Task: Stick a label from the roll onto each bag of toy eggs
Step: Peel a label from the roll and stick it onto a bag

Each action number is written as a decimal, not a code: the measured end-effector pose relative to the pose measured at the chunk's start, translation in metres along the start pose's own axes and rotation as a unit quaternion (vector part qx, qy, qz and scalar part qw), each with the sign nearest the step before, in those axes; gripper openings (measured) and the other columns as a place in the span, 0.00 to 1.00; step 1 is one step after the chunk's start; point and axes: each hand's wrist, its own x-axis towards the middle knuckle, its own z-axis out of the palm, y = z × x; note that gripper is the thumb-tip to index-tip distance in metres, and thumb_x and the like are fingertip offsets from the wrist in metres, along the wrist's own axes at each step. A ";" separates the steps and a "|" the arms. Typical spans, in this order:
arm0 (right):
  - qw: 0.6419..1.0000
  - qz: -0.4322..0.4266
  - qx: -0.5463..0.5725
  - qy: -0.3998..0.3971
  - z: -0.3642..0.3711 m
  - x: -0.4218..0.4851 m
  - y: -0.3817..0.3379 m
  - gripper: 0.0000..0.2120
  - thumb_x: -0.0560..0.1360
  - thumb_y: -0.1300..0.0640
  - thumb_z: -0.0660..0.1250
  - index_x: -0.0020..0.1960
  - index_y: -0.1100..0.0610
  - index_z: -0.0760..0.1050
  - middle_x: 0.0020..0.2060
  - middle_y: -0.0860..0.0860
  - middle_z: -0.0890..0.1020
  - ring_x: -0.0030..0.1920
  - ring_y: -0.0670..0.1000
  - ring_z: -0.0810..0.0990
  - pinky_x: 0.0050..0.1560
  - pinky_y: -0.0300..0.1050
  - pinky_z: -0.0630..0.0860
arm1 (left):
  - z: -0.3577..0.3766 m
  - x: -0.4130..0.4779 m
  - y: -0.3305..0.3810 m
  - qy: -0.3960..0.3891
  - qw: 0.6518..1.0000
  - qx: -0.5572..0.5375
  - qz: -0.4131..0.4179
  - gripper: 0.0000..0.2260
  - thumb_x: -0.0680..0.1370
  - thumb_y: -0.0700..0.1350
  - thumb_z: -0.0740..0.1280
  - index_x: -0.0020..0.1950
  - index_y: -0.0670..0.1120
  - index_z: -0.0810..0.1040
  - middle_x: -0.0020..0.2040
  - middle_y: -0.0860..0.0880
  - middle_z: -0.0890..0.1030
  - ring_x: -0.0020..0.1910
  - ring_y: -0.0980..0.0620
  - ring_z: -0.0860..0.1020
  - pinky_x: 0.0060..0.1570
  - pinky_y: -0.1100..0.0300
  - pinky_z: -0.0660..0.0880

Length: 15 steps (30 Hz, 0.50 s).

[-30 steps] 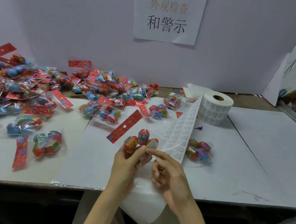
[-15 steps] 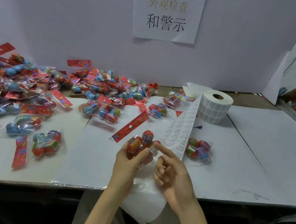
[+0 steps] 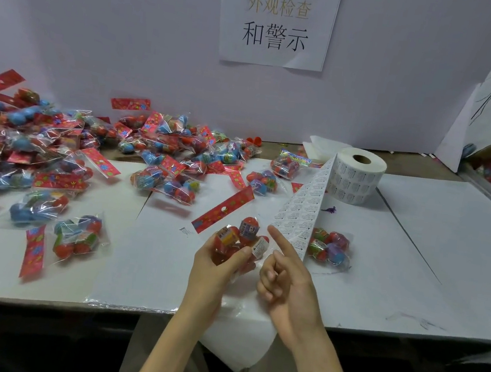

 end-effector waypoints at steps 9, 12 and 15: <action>0.989 -0.044 -0.105 0.091 0.009 0.007 0.006 0.25 0.63 0.50 0.80 0.58 0.53 0.81 0.38 0.51 0.80 0.32 0.45 0.76 0.32 0.37 0.73 | -0.002 -0.004 0.002 -0.040 0.997 0.058 0.021 0.17 0.70 0.47 0.79 0.58 0.49 0.83 0.54 0.44 0.87 0.56 0.43 0.85 0.55 0.52 0.81; 0.988 -0.041 -0.104 0.102 0.010 0.006 0.005 0.20 0.62 0.51 0.80 0.51 0.57 0.82 0.44 0.57 0.83 0.38 0.50 0.79 0.36 0.40 0.74 | -0.003 -0.004 0.000 -0.050 0.995 0.084 0.027 0.16 0.71 0.41 0.78 0.58 0.47 0.82 0.52 0.44 0.87 0.55 0.44 0.85 0.55 0.53 0.80; 0.991 -0.040 -0.062 0.108 0.010 0.008 0.005 0.12 0.65 0.51 0.78 0.41 0.56 0.80 0.34 0.54 0.78 0.28 0.46 0.71 0.26 0.37 0.68 | -0.003 -0.004 0.002 -0.052 0.996 0.070 0.017 0.18 0.69 0.43 0.79 0.58 0.51 0.83 0.52 0.45 0.87 0.53 0.45 0.85 0.56 0.51 0.81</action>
